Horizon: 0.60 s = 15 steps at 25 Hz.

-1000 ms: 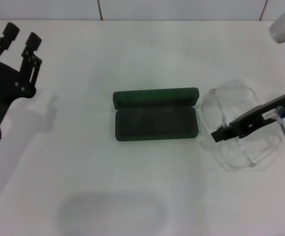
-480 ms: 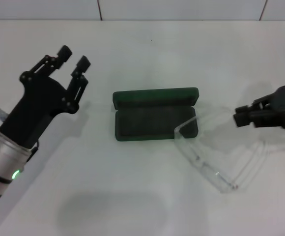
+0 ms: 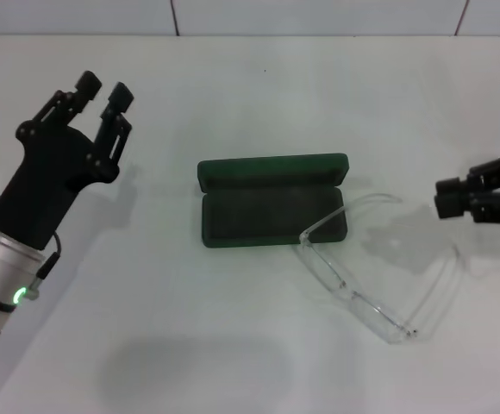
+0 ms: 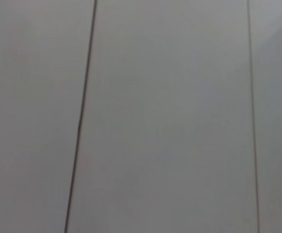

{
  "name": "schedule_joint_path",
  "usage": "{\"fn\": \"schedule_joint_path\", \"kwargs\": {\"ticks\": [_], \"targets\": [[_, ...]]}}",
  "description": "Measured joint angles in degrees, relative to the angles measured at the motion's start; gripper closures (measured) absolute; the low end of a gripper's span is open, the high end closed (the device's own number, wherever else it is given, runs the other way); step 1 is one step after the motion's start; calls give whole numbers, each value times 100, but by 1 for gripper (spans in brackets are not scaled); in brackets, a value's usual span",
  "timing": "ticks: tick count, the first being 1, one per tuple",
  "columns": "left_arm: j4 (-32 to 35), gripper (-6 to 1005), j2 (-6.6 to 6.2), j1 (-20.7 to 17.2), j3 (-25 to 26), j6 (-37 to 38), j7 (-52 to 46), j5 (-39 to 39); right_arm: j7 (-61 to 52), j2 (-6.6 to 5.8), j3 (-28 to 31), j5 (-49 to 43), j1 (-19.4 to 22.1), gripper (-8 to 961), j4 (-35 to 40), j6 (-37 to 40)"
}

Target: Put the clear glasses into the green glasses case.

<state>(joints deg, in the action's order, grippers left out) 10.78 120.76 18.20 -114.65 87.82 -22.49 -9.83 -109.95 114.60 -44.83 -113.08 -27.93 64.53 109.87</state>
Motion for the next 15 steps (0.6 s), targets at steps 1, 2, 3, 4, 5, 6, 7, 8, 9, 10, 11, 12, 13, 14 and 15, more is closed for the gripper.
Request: {"fn": "schedule_joint_path", "kwargs": {"ticks": [1,2,3,4,5,6,7,8,9,10,11,12,13,14,15], "targets": [[3,589,0,12,-18,-34,-29,-16,-88,0,-112,-125,-50,754,94,-4],[6,584,0,39,-46,-73,-73,-22,-184,0,-221,-244,-102,754,190,-25],[14,579,0,67,-77,-111,-122,-22,-319,14,-376,-404,-148,754,343,-65],[17,575,0,102,-110,-166,-188,-23,-445,26,-511,-553,-190,753,477,-104],[21,570,0,135,-121,-217,-240,-23,-622,47,-697,-718,-255,753,642,-144],[23,565,0,176,-134,-283,-304,-21,-790,56,-874,-828,-306,753,748,-179],[28,560,0,220,-139,-382,-378,-10,-977,64,-1096,-920,-381,717,838,-218],[38,556,0,248,-142,-463,-423,1,-1148,65,-1273,-978,-448,681,871,-250],[49,551,0,270,-147,-553,-465,12,-1411,65,-1524,-1061,-569,644,903,-286],[62,546,0,283,-149,-633,-487,19,-1626,66,-1764,-1138,-683,608,920,-310],[69,510,0,290,-151,-689,-500,24,-1817,68,-1945,-1241,-786,572,921,-331],[72,475,0,300,-153,-726,-503,24,-2038,70,-2177,-1373,-913,540,924,-373],[75,439,0,313,-155,-757,-504,25,-2197,72,-2344,-1467,-993,509,924,-417],[78,404,0,326,-160,-777,-504,25,-2375,75,-2552,-1579,-1067,477,934,-494],[78,369,0,338,-175,-785,-504,21,-2535,79,-2744,-1676,-1130,446,952,-581]]}}
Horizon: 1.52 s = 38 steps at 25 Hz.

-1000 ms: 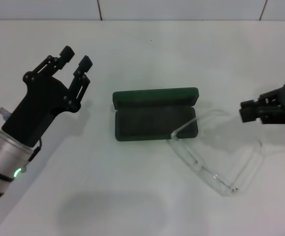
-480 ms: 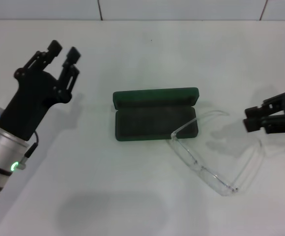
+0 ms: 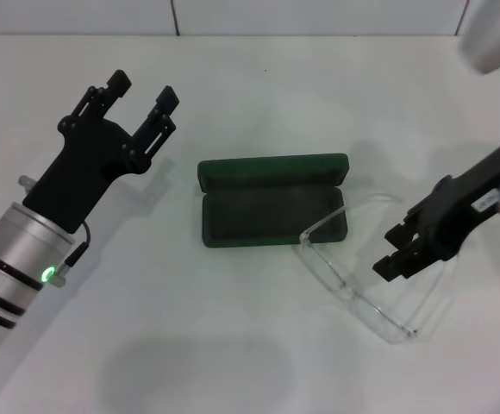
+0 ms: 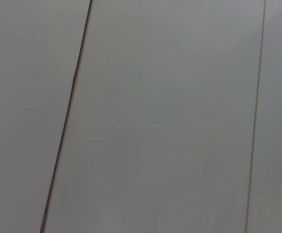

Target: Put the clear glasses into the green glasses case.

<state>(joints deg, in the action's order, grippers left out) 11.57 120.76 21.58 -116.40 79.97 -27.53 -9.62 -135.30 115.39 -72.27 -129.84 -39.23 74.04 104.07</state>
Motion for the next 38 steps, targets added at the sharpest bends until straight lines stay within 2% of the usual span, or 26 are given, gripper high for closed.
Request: {"fn": "schedule_joint_path", "kwargs": {"ticks": [1,6,11,26,38], "targets": [[2,333,0,8,-11,-3,0,-9,-108,2,-147,-59,-33,414,27,-70],[3,283,0,60,-37,-70,35,-20,-778,15,-1066,-182,-189,429,113,-499],[5,284,-3,122,-47,-212,38,5,-1208,38,-1741,-257,-324,444,114,-830],[-44,286,-18,238,-50,-460,67,4,-1907,79,-2641,-418,-405,457,-58,-1466],[-44,288,-26,214,-49,-518,202,4,-2038,80,-2914,-353,-481,466,-471,-1921]]}}
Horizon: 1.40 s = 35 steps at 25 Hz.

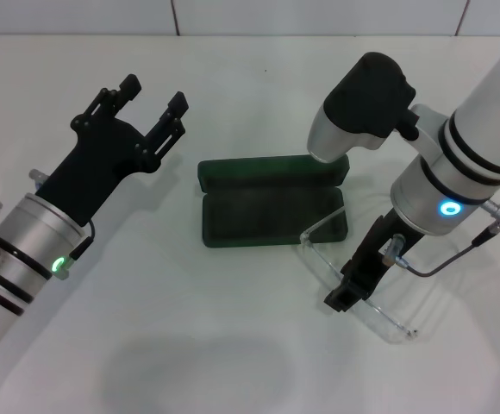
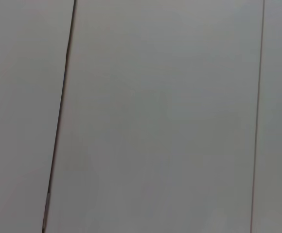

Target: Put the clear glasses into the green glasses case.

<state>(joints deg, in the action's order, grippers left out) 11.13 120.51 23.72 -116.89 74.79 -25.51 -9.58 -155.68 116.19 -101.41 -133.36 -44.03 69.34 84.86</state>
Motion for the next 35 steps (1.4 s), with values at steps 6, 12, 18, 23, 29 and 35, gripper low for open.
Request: {"fn": "schedule_joint_path", "kwargs": {"ticks": [6,12,18,23,29,35], "targets": [[7,289,-4,-23,0,7,11,0,-22,0,-77,-7,22,482,-6,-60],[-9,290,-3,-31,0,18,12,-8,-25,0,-84,-50,31,523,-9,-63],[-7,291,-13,-31,0,26,17,-33,43,-4,-170,-63,50,564,24,-108],[2,291,-19,-32,30,34,19,-35,181,-10,-204,-67,53,752,46,-105],[12,292,-19,-42,36,45,20,-42,305,-31,-88,-57,69,809,119,-34],[38,293,-19,-73,45,58,-14,-45,644,-36,438,-3,133,824,333,421]]}}
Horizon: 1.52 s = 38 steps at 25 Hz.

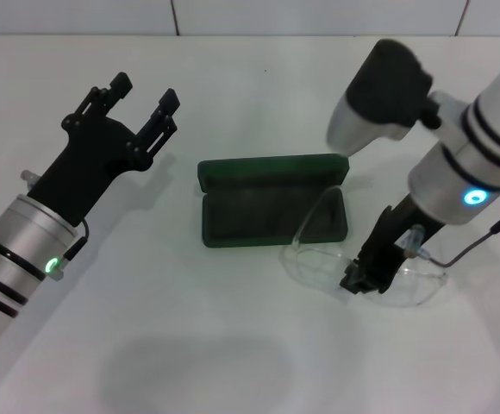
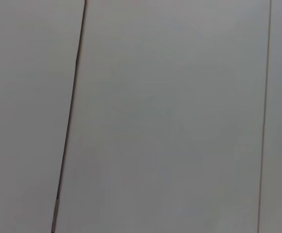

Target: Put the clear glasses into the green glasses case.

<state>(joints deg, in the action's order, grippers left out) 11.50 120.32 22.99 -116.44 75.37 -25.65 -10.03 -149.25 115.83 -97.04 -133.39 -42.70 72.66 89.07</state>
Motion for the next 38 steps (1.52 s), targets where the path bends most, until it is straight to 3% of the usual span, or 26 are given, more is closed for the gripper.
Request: {"fn": "schedule_joint_path", "kwargs": {"ticks": [7,16,20,26,33,38], "targets": [[11,294,19,-152,6,363,-25,-41,1061,-6,996,824,274,825,104,715],[27,295,34,-288,-6,665,6,-87,3128,-16,2733,1768,1140,828,65,1410],[31,295,43,-333,-8,667,-29,-106,4633,-22,3246,2208,1428,828,-540,1363],[327,294,44,-334,-121,744,-138,-272,6591,-54,3664,2929,1490,828,-1688,1637],[452,294,-64,302,-841,797,-1027,-198,7833,-12,3719,3110,1498,828,-2367,1427],[31,295,-229,776,-877,1024,-2340,181,8170,-15,3730,3203,1499,827,-2679,1169]]}}
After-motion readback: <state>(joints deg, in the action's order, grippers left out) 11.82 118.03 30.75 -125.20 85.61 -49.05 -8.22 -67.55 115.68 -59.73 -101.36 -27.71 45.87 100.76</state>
